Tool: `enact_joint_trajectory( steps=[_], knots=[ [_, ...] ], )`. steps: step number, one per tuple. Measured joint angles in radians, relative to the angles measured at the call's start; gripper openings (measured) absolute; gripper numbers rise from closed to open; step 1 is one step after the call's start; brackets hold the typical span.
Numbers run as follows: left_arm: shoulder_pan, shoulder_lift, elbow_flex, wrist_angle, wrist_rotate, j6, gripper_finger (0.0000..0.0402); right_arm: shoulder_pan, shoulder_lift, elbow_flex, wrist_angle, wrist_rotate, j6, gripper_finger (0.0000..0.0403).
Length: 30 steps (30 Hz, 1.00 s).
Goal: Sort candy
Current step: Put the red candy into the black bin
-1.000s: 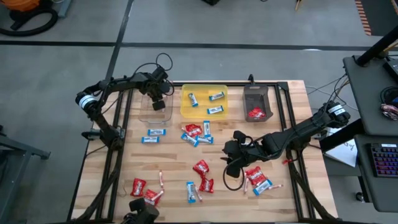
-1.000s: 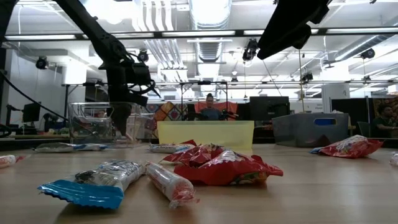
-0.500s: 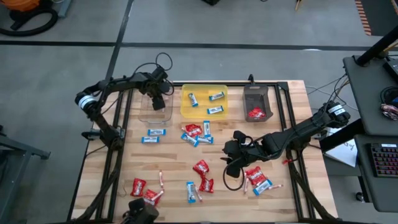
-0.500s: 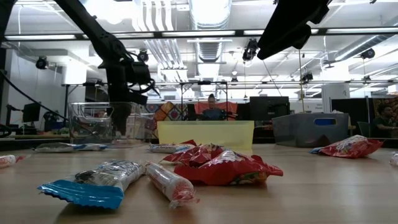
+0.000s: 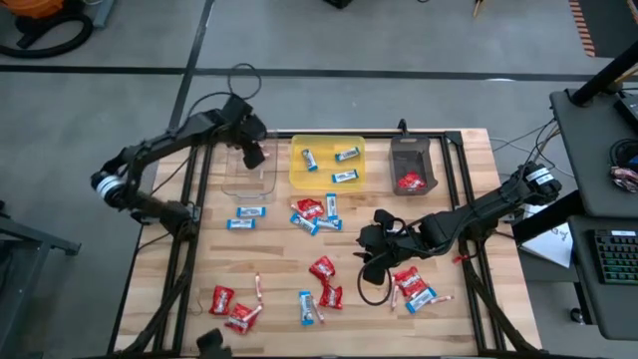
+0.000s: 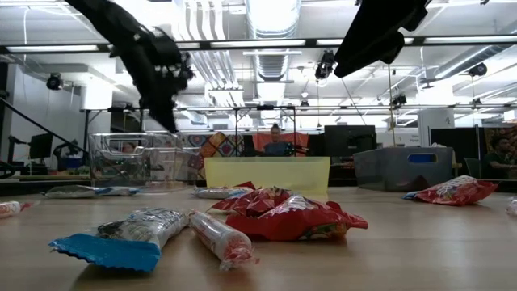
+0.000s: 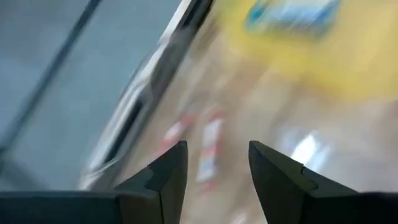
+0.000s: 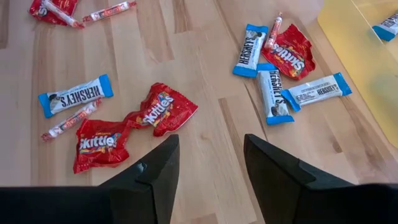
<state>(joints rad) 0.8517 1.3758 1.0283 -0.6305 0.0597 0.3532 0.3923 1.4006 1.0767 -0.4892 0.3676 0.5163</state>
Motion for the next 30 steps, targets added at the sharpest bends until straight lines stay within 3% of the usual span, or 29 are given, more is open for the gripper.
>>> enact_joint_trajectory(
  steps=[4,12,21,30],
  knots=[
    [-0.035,-0.11,-0.033,0.037,0.2,-0.158,0.0139,0.0,0.0,0.0,-0.003,-0.002,0.01,0.0166],
    [-0.279,-0.292,-0.155,0.179,0.207,-0.343,0.011,0.0,0.0,0.008,-0.097,-0.07,0.161,0.0163],
    [-0.689,-0.375,-0.323,0.507,-0.082,-0.516,0.0082,0.0,0.002,0.008,-0.319,-0.208,0.478,0.0143],
    [-0.999,-0.342,-0.349,0.585,-0.38,-0.581,0.0078,0.0,0.005,-0.012,-0.606,-0.203,0.698,0.014]
  ],
)
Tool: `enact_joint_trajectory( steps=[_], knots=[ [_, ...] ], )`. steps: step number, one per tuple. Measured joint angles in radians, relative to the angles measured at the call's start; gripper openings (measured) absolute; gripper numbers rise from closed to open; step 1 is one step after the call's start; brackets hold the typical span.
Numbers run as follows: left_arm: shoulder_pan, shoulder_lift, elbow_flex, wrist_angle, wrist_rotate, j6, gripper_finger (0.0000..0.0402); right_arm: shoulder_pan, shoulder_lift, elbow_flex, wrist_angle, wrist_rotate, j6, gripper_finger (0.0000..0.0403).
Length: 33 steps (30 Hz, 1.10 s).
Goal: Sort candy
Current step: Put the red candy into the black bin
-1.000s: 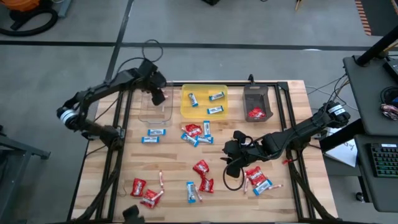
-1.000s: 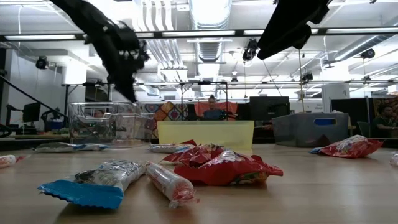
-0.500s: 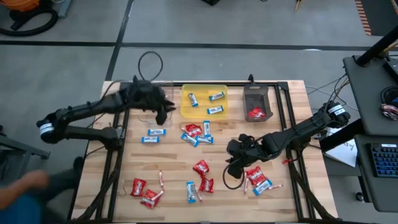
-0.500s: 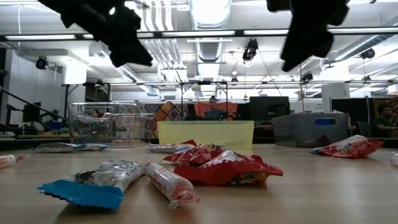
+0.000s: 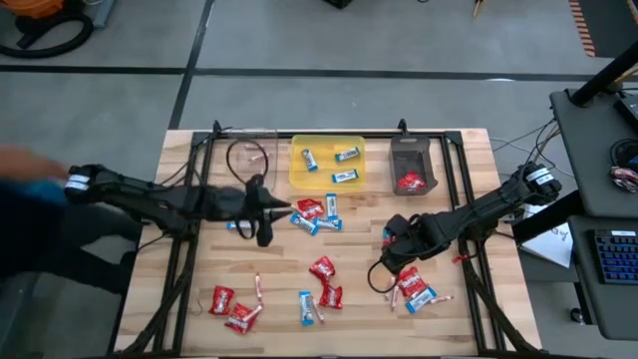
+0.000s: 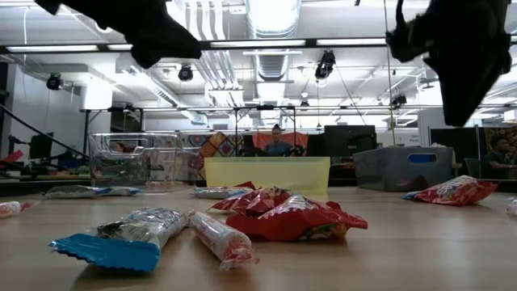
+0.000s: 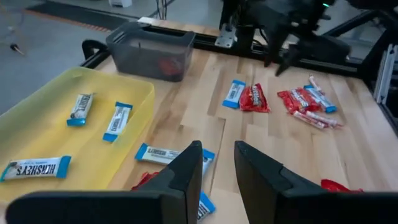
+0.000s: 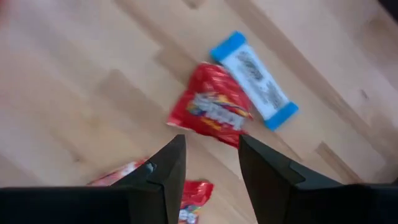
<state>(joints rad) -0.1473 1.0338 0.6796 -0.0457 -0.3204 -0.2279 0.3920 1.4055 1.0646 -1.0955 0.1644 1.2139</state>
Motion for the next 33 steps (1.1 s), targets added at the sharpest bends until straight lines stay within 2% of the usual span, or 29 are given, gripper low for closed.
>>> enact_joint_trajectory(
  steps=[4,8,14,21,26,33],
  knots=[
    [-0.088,0.03,0.015,0.006,-0.103,0.0,0.0078,0.0,0.002,-0.049,0.011,-0.009,0.048,0.0152],
    [-0.128,0.062,0.043,0.012,-0.156,0.0,0.0077,-0.003,0.002,-0.097,0.013,-0.008,0.092,0.0164],
    [-0.132,0.125,0.075,0.028,-0.164,0.022,0.0077,-0.011,0.002,-0.182,0.125,0.031,0.125,0.0173],
    [-0.132,0.218,0.128,0.03,-0.164,0.063,0.0077,-0.035,0.002,-0.269,0.278,0.038,0.121,0.0164],
    [-0.132,0.272,0.17,0.02,-0.164,0.091,0.0077,-0.037,0.002,-0.277,0.289,0.046,0.121,0.0132],
    [-0.132,0.301,0.221,-0.035,-0.168,0.112,0.0077,-0.037,0.002,-0.277,0.311,0.046,0.115,0.0052]
  ],
)
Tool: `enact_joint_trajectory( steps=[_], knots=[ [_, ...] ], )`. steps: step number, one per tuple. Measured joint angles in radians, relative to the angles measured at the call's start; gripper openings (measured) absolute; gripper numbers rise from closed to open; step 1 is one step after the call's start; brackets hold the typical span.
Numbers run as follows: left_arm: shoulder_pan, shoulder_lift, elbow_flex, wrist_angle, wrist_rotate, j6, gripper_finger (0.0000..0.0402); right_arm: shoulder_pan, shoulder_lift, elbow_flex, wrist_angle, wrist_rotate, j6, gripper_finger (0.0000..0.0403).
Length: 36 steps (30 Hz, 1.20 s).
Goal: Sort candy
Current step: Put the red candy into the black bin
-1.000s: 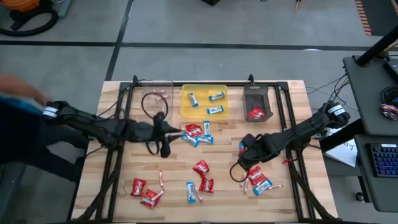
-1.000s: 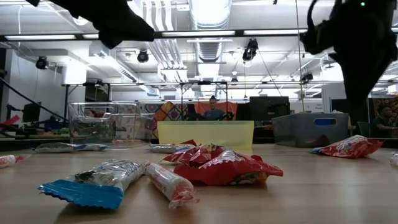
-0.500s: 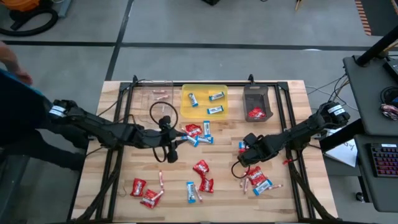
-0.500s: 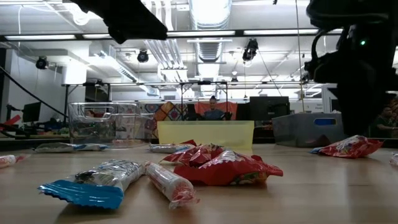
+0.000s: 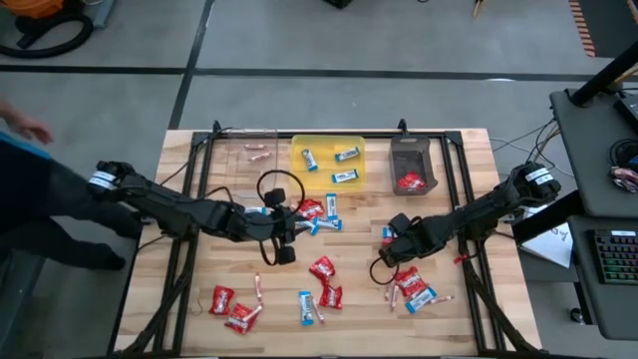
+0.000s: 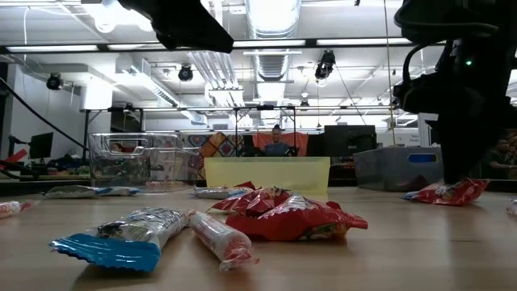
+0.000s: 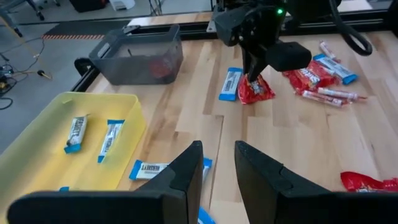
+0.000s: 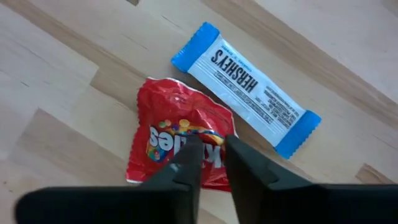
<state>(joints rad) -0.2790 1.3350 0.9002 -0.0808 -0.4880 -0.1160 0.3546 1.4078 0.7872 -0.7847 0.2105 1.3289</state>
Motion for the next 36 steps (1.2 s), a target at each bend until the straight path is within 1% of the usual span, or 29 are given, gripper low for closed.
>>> enact_joint_trajectory(
  steps=[3,5,11,17,24,30,36],
  knots=[
    [0.0,-0.001,0.005,-0.007,-0.002,0.0,0.0077,0.0,0.0,0.0,0.02,0.001,-0.018,0.002],
    [0.0,-0.004,0.005,-0.016,-0.002,0.0,0.0077,0.0,0.0,0.0,0.021,0.001,-0.026,0.0012],
    [-0.003,-0.006,0.005,-0.021,-0.002,-0.01,0.0077,0.001,-0.001,0.017,0.021,0.01,-0.057,0.0009],
    [-0.022,-0.006,0.004,-0.025,-0.001,-0.039,0.0077,0.001,-0.014,0.087,0.019,0.03,-0.125,0.0009],
    [-0.052,-0.014,0.003,-0.025,-0.002,-0.088,0.0077,-0.02,-0.014,0.224,0.016,0.137,-0.281,0.0008],
    [-0.077,-0.039,0.015,-0.025,-0.002,-0.088,0.0077,-0.128,-0.014,0.362,0.003,0.203,-0.523,0.0008],
    [-0.1,-0.042,0.039,-0.025,-0.003,-0.088,0.0077,-0.315,-0.015,0.462,-0.001,0.22,-0.769,0.0008]
  ],
)
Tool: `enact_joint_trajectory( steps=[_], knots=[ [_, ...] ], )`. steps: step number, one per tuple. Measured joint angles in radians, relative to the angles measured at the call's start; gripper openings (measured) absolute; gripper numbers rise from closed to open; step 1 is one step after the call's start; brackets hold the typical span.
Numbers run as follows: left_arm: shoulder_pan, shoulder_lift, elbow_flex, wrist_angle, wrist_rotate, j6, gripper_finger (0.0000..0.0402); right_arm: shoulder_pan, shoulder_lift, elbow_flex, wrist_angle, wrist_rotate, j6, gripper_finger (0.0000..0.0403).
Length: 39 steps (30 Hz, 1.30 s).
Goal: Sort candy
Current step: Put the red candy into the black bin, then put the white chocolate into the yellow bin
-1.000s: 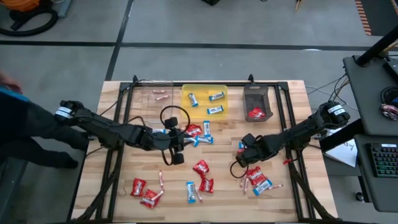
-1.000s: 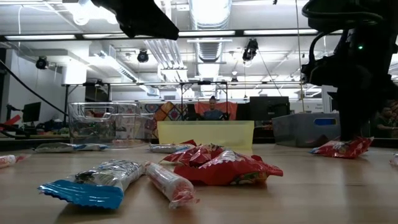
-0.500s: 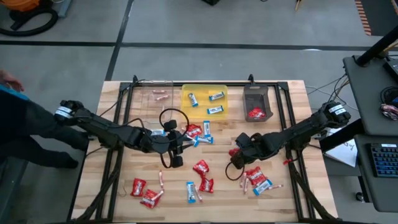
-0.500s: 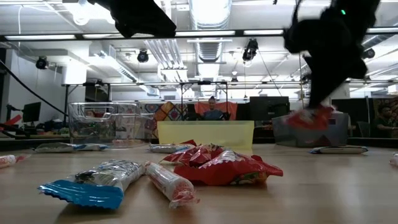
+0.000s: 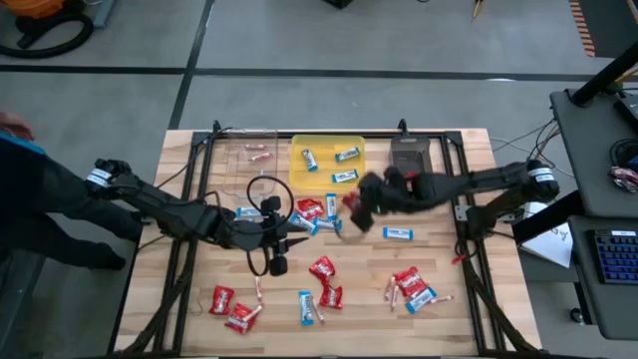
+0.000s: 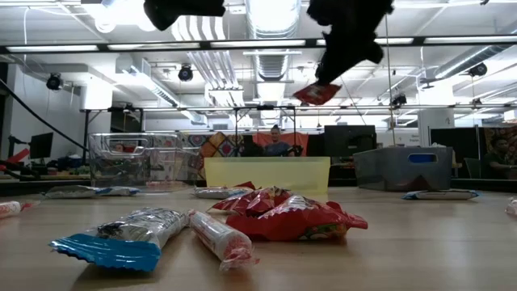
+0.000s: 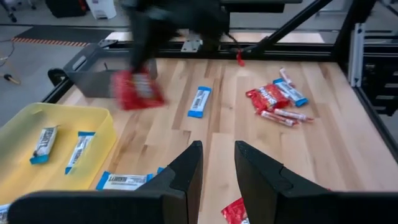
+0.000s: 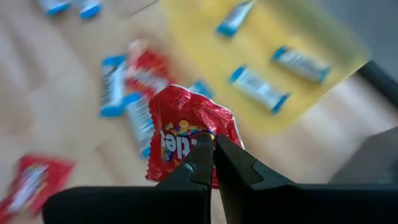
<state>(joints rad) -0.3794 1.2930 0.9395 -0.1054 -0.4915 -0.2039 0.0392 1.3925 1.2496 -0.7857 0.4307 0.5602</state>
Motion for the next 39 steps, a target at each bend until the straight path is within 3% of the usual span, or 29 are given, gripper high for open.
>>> enact_joint_trajectory(
  steps=[6,12,18,27,39],
  knots=[
    [-0.015,0.0,0.0,-0.001,0.0,0.0,0.0077,-0.237,-0.019,0.028,-0.03,0.015,-0.115,0.0008],
    [-0.026,0.0,0.001,-0.002,-0.033,-0.005,0.0077,-0.458,-0.032,0.005,-0.205,0.118,-0.051,0.0009],
    [-0.026,0.0,0.001,-0.006,-0.048,-0.007,0.0077,-0.611,-0.031,-0.116,-0.226,0.114,-0.004,0.0008],
    [-0.026,0.0,0.001,-0.008,-0.049,-0.008,0.0077,-0.668,-0.031,-0.308,-0.032,0.082,0.005,0.0009],
    [-0.026,0.0,0.001,-0.015,-0.049,-0.008,0.0077,-0.65,-0.041,-0.276,-0.01,0.078,-0.039,0.0009]
  ],
)
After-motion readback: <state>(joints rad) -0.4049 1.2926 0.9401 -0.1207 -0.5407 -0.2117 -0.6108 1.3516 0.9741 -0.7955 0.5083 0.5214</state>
